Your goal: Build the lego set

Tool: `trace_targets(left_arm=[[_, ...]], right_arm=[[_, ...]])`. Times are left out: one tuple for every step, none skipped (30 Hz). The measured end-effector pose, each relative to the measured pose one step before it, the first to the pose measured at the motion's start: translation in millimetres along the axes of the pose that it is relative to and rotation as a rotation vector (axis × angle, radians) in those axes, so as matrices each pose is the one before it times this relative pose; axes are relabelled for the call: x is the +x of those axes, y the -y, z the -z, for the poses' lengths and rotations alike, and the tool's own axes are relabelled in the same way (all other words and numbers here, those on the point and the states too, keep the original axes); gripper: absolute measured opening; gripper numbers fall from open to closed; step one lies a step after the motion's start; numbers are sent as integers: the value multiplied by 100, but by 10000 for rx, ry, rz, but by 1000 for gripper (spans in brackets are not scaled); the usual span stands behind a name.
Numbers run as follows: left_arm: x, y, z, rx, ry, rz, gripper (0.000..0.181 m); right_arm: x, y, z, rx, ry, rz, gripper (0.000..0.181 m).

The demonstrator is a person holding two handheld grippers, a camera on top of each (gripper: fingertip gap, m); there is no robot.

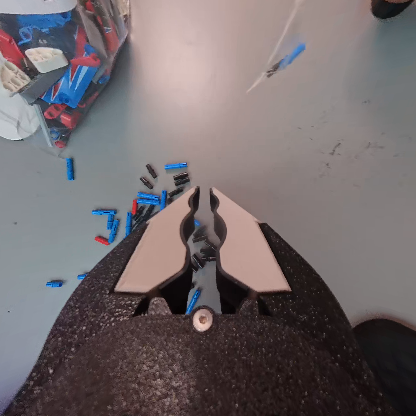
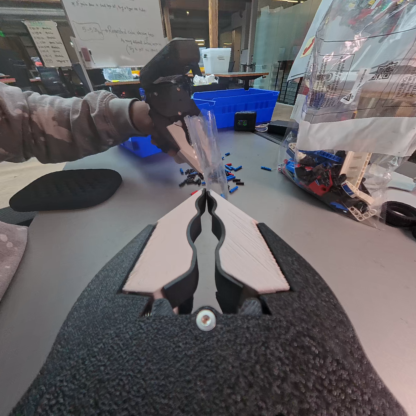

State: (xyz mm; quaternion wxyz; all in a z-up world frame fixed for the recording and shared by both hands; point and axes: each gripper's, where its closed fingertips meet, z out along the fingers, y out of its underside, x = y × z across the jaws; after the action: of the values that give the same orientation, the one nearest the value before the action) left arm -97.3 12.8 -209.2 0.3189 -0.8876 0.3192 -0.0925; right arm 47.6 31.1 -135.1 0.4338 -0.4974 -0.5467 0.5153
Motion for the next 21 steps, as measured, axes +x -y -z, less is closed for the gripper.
trace_targets(left_arm=[[-527,148,-414,-71,102,86,16],[-514,185,-467,-33,128,-58,17],[-475,121,-518,-93,78,-126,19],[-411,68,-535,-137,2,-116,20],[-422,27,-524,-186,-34,-33,23],[-254,49,-469,-172,-146,-52,27],[-236,20,-422,-186,-134,-5,29],[-170,168,-369,-86,-127,7,31],[74,132,-329,-87,-228,46,32],[151,-109,-327,-232,-214,47,30],[-71,-171,-231,-242,-6,-33,29],[-98,194,53,31,60,3,27],[-159,-159,-25,-165,122,-28,26],[70,19,1,-8,-29,39,25],[14,-18,-2,9,-24,106,24],[-57,-23,12,15,-14,150,24],[0,-14,22,28,-6,57,24],[-25,-28,43,38,73,-88,24],[117,-8,75,96,35,-143,24],[275,110,184,187,-65,-66,24],[434,452,413,403,-138,-78,24]], right_arm=[[32,0,5,-1,-10,-17,0],[23,-5,-4,-4,-7,-13,0],[9,4,-2,3,-8,-4,0],[14,-6,8,3,-5,-3,0],[8,0,11,0,-5,-10,0],[9,3,10,2,-5,-10,0],[6,-3,22,-1,-3,-9,0],[12,0,26,-6,-7,-7,0],[25,-6,34,-3,-8,-3,0],[28,-9,26,-5,-8,-1,0],[62,-17,33,-11,-17,1,0],[61,-14,32,-10,-19,-4,0],[55,-3,38,-1,-8,-17,0],[34,6,29,12,8,-31,0],[9,20,-1,12,19,-35,0],[14,-3,-9,-5,20,-29,0],[-15,-4,-12,-5,26,-16,0],[-17,2,1,1,20,2,0],[-24,-4,8,-2,11,17,0],[4,-35,16,-30,-17,44,0],[38,-75,12,-60,-49,81,0]])
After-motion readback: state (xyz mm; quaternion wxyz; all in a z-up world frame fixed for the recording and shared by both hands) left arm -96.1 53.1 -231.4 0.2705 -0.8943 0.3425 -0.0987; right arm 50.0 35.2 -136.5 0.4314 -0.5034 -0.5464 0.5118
